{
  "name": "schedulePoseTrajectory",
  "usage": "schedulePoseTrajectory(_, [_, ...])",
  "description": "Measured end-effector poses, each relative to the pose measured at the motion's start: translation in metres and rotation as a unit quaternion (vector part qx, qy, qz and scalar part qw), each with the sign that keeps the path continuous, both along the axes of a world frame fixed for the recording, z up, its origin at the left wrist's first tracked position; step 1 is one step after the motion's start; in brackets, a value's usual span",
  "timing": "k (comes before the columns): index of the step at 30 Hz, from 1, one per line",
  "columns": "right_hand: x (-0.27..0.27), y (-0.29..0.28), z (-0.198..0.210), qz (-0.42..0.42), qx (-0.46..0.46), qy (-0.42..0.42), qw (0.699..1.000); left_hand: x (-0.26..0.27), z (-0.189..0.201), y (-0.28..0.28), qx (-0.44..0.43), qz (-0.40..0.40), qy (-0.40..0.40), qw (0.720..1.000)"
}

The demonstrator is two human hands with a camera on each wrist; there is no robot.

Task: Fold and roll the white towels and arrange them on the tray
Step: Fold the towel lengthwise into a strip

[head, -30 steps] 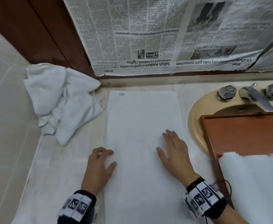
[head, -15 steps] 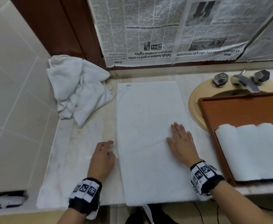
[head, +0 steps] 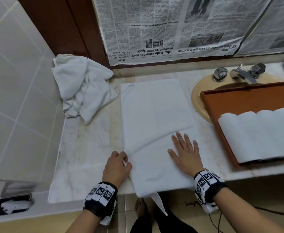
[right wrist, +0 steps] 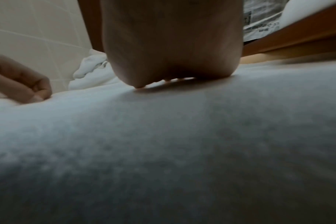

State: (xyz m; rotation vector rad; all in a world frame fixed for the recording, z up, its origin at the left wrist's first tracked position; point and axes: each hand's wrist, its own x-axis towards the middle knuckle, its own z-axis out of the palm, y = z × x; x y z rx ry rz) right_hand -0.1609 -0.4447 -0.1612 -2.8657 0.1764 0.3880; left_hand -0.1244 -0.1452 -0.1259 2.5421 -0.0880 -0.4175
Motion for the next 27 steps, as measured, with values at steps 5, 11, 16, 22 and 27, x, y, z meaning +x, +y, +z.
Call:
schedulePoseTrajectory(5, [-0.002,0.002,0.001,-0.007,-0.003,-0.014,1.000,-0.014,0.003,0.005,-0.046,0.016,0.004,0.999])
schedulePoseTrajectory(11, [-0.002,0.003,0.001,-0.012,0.009,-0.023,1.000,-0.037,0.008,-0.007,0.015,0.030,0.017,0.999])
schedulePoseTrajectory(16, [-0.002,0.003,0.001,-0.014,0.015,-0.028,0.999,-0.044,0.010,-0.005,0.012,0.026,0.070,0.997])
schedulePoseTrajectory(22, [-0.001,0.000,0.004,-0.007,0.022,-0.016,1.000,-0.045,0.007,0.011,-0.035,0.078,0.006,0.996])
schedulePoseTrajectory(27, [-0.008,0.003,0.007,0.022,0.020,-0.016,0.999,-0.055,0.009,0.001,-0.040,0.074,0.015,0.996])
